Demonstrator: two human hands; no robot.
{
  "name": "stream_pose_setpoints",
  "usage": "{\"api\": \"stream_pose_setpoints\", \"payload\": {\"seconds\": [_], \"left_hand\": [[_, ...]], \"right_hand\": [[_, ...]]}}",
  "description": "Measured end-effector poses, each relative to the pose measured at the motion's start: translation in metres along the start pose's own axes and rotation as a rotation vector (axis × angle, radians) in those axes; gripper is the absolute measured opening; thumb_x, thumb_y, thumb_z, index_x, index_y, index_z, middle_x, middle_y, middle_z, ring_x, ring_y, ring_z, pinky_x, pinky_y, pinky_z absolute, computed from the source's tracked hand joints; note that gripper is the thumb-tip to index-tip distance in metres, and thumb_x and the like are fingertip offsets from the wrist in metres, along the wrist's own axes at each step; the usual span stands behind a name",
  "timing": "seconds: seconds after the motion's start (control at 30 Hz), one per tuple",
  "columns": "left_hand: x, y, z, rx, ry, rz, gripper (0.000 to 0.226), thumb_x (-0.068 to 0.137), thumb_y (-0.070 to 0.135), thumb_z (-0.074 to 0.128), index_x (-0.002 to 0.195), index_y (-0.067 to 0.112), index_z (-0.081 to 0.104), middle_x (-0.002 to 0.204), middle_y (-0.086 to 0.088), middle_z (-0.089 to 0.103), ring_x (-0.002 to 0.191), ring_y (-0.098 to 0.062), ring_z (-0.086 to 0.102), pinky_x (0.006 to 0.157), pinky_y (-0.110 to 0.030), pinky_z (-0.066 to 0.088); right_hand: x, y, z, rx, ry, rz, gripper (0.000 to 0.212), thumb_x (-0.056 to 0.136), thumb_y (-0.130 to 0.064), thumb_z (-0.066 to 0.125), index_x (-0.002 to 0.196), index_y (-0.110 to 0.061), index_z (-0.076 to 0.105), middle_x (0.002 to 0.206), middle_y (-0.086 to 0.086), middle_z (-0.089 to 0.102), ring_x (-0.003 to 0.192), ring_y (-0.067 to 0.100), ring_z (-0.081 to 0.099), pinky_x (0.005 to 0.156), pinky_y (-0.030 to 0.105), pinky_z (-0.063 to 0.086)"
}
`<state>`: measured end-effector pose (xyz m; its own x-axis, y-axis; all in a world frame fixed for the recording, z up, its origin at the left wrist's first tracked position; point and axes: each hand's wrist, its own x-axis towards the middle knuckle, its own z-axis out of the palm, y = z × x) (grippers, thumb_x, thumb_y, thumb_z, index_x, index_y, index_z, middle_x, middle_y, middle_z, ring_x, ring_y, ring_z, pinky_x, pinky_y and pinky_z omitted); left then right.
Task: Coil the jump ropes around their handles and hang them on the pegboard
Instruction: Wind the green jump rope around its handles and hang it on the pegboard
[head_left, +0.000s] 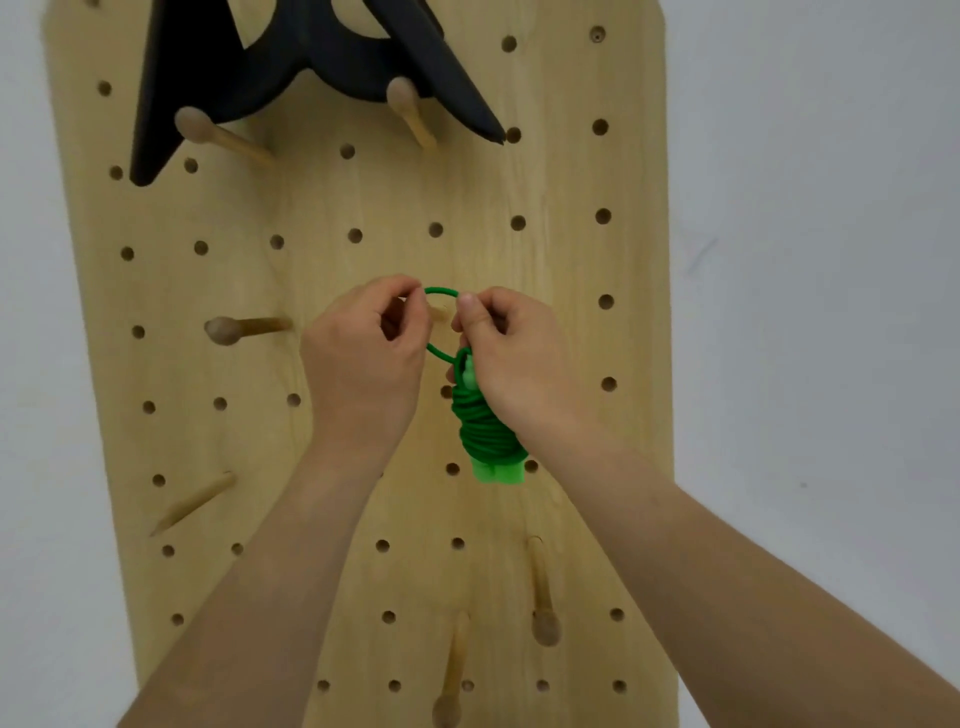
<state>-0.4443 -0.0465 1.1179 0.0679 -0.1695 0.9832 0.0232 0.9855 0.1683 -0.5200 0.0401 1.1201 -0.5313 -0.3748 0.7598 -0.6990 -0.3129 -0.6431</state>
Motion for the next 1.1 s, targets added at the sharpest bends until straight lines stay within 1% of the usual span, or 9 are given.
{"api": "stream_pose_setpoints", "payload": {"seconds": [0.13,0.27,0.4,0.53,0.6,0.77,0.9,1.03,1.1], "left_hand": [[0.016,-0.012,0.0,-0.197,-0.111,-0.238,0.01,0.089,0.017,0.061,0.09,0.018,0.071,0.073,0.013,0.068,0.068,-0.002,0.065,0.065,-0.014,0.049],[0.019,-0.036,0.017,-0.48,-0.204,-0.618,0.009,0.086,0.011,0.065,0.088,0.019,0.07,0.078,0.002,0.07,0.063,0.002,0.062,0.059,-0.014,0.048],[0.016,-0.046,0.044,-0.34,-0.198,-0.555,0.018,0.082,0.006,0.062,0.084,0.023,0.067,0.082,0.001,0.07,0.074,-0.007,0.063,0.066,-0.021,0.05],[0.016,-0.053,0.052,-0.277,-0.173,-0.495,0.022,0.082,0.004,0.06,0.087,0.024,0.068,0.085,0.01,0.068,0.078,-0.001,0.061,0.071,-0.02,0.052],[0.009,-0.058,0.05,-0.289,-0.174,-0.482,0.02,0.082,0.009,0.065,0.09,0.026,0.069,0.094,0.009,0.067,0.083,0.0,0.062,0.078,-0.02,0.053],[-0.016,-0.058,0.039,-0.262,-0.392,-0.439,0.028,0.085,0.011,0.06,0.106,0.029,0.061,0.096,0.006,0.062,0.087,-0.003,0.058,0.083,-0.023,0.05],[-0.031,-0.048,0.018,-0.318,-0.382,-0.45,0.035,0.09,0.017,0.059,0.122,0.03,0.058,0.104,0.016,0.063,0.097,0.005,0.058,0.083,-0.01,0.046],[-0.061,-0.025,-0.017,-0.362,-0.318,-0.483,0.019,0.091,0.012,0.058,0.102,0.023,0.069,0.091,0.013,0.069,0.084,0.001,0.062,0.072,-0.012,0.048],[-0.086,-0.012,-0.04,-0.386,-0.403,-0.504,0.019,0.09,0.01,0.058,0.095,0.021,0.072,0.075,0.011,0.067,0.068,-0.003,0.059,0.064,-0.018,0.048]], "right_hand": [[0.012,0.01,0.019,0.078,0.001,0.068,0.023,0.099,-0.028,0.047,0.087,-0.014,0.061,0.074,0.006,0.063,0.068,0.026,0.07,0.066,0.047,0.059],[0.019,0.03,0.027,0.129,0.023,0.178,0.005,0.095,-0.027,0.054,0.092,-0.022,0.054,0.09,0.012,0.067,0.084,0.031,0.068,0.074,0.045,0.057],[0.019,0.047,0.024,-0.126,0.068,0.051,0.006,0.094,-0.013,0.052,0.097,-0.018,0.05,0.087,-0.001,0.059,0.079,0.012,0.057,0.067,0.026,0.048],[0.012,0.056,0.021,-0.545,0.112,-0.224,0.011,0.094,-0.02,0.052,0.102,-0.018,0.06,0.098,-0.004,0.058,0.09,0.013,0.053,0.076,0.03,0.048],[0.007,0.057,0.019,-0.621,0.073,-0.266,0.021,0.096,-0.027,0.05,0.11,-0.019,0.062,0.105,-0.002,0.056,0.096,0.015,0.052,0.079,0.033,0.048],[-0.002,0.061,0.009,-0.667,-0.239,-0.165,0.047,0.096,-0.028,0.049,0.141,-0.025,0.04,0.136,-0.005,0.044,0.118,0.015,0.049,0.094,0.033,0.047],[-0.024,0.056,-0.004,-0.551,-0.268,-0.126,0.053,0.095,-0.024,0.053,0.144,-0.029,0.035,0.142,-0.008,0.043,0.125,0.01,0.044,0.105,0.029,0.039],[-0.063,0.038,-0.024,-0.51,-0.242,-0.048,0.035,0.097,-0.027,0.05,0.131,-0.03,0.052,0.124,-0.016,0.058,0.103,0.0,0.055,0.084,0.012,0.044],[-0.088,0.027,-0.036,-0.471,-0.285,0.006,0.024,0.096,-0.028,0.05,0.116,-0.033,0.062,0.104,-0.018,0.066,0.089,-0.002,0.061,0.077,0.016,0.049]]}}
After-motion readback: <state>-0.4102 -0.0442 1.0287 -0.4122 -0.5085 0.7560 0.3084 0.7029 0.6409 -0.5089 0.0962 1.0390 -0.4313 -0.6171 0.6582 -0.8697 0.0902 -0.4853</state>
